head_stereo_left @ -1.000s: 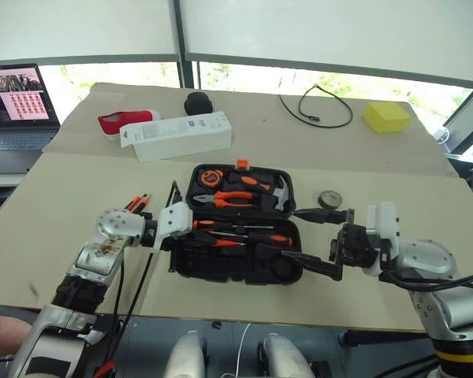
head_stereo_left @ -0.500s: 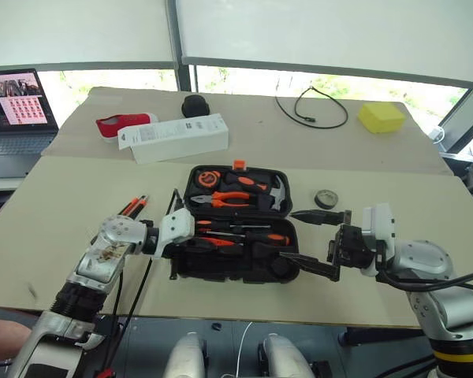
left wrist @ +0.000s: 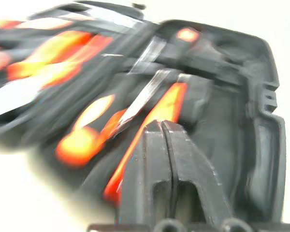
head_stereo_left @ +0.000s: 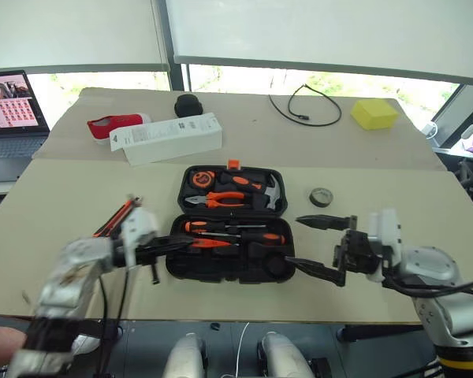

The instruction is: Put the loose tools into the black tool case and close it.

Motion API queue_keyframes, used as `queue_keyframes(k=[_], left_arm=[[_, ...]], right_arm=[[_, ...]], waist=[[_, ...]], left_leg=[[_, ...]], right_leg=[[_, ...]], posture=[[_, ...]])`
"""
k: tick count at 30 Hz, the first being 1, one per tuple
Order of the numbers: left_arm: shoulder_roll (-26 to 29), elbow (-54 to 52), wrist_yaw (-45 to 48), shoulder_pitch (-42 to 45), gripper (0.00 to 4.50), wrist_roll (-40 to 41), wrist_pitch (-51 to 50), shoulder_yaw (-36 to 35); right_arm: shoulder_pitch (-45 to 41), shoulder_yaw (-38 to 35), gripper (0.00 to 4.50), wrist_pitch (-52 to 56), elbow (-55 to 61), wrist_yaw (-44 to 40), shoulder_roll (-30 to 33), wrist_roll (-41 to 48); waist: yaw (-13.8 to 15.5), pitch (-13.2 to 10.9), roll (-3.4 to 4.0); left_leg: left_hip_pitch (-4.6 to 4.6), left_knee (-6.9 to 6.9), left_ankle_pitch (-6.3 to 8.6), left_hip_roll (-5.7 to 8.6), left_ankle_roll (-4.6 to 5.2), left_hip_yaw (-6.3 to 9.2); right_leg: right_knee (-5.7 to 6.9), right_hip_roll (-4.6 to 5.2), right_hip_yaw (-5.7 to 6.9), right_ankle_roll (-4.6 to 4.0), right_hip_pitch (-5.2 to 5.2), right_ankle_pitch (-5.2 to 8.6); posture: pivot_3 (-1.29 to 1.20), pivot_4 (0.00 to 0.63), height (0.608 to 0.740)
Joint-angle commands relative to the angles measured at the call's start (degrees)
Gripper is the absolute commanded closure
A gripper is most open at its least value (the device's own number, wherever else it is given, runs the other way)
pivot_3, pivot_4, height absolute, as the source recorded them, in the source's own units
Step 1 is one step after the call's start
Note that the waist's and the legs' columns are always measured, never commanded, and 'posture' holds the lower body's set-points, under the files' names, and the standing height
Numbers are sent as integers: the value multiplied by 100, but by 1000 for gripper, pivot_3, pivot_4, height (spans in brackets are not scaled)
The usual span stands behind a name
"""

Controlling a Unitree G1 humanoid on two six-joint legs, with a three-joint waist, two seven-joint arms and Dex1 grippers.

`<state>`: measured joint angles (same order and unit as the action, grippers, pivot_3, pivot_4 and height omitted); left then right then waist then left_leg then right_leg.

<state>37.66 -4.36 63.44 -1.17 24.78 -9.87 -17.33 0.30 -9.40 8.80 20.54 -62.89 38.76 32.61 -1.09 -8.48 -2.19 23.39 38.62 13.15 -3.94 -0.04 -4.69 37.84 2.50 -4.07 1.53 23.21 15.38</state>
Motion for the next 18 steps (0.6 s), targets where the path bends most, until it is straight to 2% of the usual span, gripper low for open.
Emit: queue_keyframes(k=[1, 5, 8, 11, 12, 13, 15, 18], left_arm=[[-163, -248, -563, -860, 2628, 318, 344, -1384], [-555, -73, -956, -2029, 1187, 519, 524, -2559], [-720, 303, -1188, -2614, 99, 615, 629, -3221], [-611, 505, -1222, -2774, 18, 592, 662, -3340], [-535, 499, -1230, -2777, 18, 578, 591, -3317], [-453, 483, -1219, -2773, 18, 591, 507, -3294], [-195, 456, -1132, -2678, 18, 668, 251, -3218], [339, 291, -1147, -2255, 18, 886, -507, -2920]], right_arm=[[128, -285, 0, -636, -57, -56, -97, -122], [386, -319, 0, -1193, -226, -335, -258, -79], [660, -413, 0, -1199, -378, -402, -249, 7], [869, -420, 0, -1192, -528, -662, -105, 61], [906, -413, 0, -1248, -564, -729, -83, 35], [919, -411, 0, -1295, -566, -745, -91, 24], [909, -383, 0, -1268, -440, -730, -120, 96], [767, -343, 0, -1125, -114, -463, -325, 362]], waist=[[25, -1, -1], [44, 2, -10], [27, 1, -24], [89, -2, -31], [111, -1, -33], [124, -1, -34], [144, 1, -39], [148, 3, -40]], left_leg=[[-4, 0, 0, 2, 0, 0], [-8, 1, 0, 4, -1, -4], [-9, -3, 4, -1, -3, -11], [-10, -4, 4, -1, -3, -12], [-24, -4, 4, -1, -4, -13], [-28, -4, 4, -1, -5, -13], [-27, -4, 26, -4, -41, -14], [-26, -4, 26, -3, -41, -15]], right_leg=[[0, 3, 1, 0, -3, 0], [-9, 11, 8, 2, -9, 1], [-22, 12, 6, 0, -12, 2], [-26, 13, 11, -10, -5, 9], [-31, 16, 13, -50, 1, 34], [-31, 19, 14, -54, -1, 37], [-30, 25, 15, -57, 1, 38], [-27, 24, 17, -58, 2, 38]], posture=[[0, 150, 740], [0, 150, 740], [0, 150, 740], [0, 150, 740], [0, 150, 740], [0, 150, 740], [0, 150, 740], [0, 150, 740]])
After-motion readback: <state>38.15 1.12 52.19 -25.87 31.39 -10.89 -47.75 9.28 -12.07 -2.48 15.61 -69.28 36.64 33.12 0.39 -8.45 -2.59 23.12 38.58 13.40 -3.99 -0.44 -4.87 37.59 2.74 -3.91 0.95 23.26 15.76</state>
